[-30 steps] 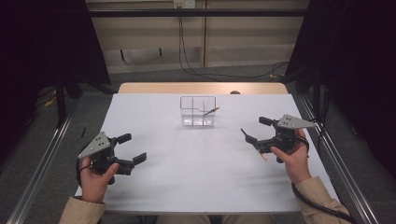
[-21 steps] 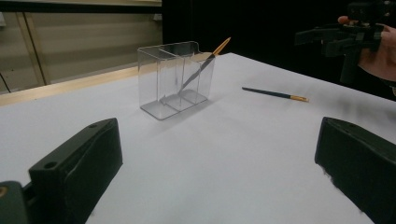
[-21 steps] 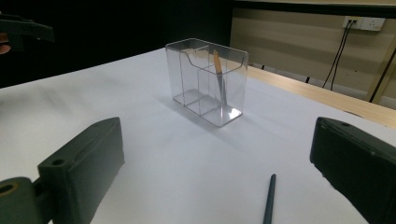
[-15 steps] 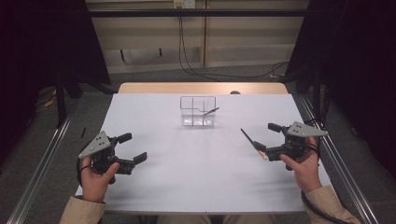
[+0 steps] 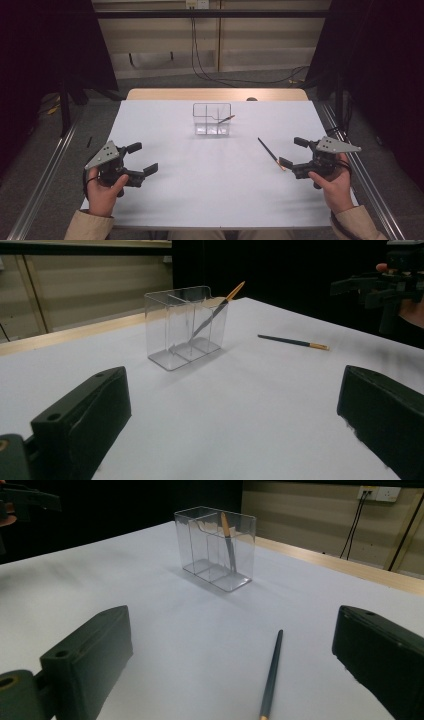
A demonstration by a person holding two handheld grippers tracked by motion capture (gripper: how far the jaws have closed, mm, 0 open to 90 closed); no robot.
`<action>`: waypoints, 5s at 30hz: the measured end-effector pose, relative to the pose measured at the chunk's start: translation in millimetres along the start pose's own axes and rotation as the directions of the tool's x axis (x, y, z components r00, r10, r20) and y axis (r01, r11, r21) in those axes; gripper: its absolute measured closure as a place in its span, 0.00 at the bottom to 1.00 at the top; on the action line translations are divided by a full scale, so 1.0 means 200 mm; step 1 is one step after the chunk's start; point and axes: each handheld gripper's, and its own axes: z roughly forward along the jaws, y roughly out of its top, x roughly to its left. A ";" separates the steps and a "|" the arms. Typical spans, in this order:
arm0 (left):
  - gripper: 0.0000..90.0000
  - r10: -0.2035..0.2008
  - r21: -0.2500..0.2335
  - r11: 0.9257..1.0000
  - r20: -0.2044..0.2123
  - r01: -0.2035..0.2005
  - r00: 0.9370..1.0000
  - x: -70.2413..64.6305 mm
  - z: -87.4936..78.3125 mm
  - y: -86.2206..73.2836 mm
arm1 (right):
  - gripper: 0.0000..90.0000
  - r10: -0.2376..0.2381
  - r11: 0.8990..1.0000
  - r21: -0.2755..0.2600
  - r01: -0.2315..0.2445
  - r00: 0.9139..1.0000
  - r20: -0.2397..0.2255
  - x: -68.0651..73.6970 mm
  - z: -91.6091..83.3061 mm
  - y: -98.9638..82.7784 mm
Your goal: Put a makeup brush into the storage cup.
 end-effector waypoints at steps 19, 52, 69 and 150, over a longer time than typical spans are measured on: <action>0.01 0.006 -0.004 1.000 -0.007 -0.006 1.000 -0.01 -0.02 0.00 | 0.02 -0.021 1.000 0.006 0.021 1.000 0.015 0.01 -0.08 -0.03; 0.01 0.007 -0.003 1.000 -0.011 -0.007 1.000 -0.01 -0.03 -0.01 | 0.04 -0.006 1.000 0.009 0.005 0.998 0.056 -0.04 0.05 0.05; 0.01 0.007 0.001 1.000 -0.009 -0.007 1.000 -0.02 -0.03 -0.02 | 0.04 -0.007 0.999 0.045 0.003 0.995 0.096 -0.12 0.20 0.07; 0.01 0.011 0.018 1.000 -0.015 -0.011 1.000 -0.02 -0.04 -0.02 | 0.39 -0.011 0.634 0.773 -0.016 1.000 0.029 -0.20 0.53 0.11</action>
